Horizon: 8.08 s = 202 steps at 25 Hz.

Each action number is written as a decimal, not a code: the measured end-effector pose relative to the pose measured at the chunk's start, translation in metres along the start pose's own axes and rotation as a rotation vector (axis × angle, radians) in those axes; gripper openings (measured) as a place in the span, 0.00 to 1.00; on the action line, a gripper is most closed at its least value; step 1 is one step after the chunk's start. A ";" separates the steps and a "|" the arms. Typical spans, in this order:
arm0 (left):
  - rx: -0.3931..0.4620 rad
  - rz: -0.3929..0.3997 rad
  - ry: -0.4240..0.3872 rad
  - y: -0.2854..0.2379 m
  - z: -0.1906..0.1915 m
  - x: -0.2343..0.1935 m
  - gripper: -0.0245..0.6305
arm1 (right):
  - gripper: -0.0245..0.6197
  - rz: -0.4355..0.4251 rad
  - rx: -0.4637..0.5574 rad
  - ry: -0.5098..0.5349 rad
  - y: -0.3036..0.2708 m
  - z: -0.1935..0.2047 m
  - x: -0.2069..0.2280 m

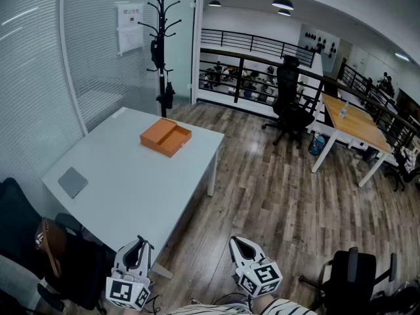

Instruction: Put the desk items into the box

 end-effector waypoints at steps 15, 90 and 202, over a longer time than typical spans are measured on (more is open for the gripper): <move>-0.022 0.007 0.032 -0.033 0.019 -0.019 0.12 | 0.08 -0.001 -0.006 -0.048 -0.026 0.006 0.017; -0.418 -0.230 -0.191 -0.741 0.117 -0.178 0.12 | 0.08 -0.536 -0.290 0.016 -0.627 -0.075 0.430; -0.333 -0.421 -0.048 -0.578 0.098 -0.130 0.07 | 0.08 -0.631 -0.255 0.109 -0.617 -0.073 0.364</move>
Point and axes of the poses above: the fingertips, and each gripper's own axes: y backward along the fingers, x to its right, z out of its underside, the point moved 6 cm from there along y, backward along the fingers, and after that the axes turned 7 degrees about -z, right-handed, at the moved point
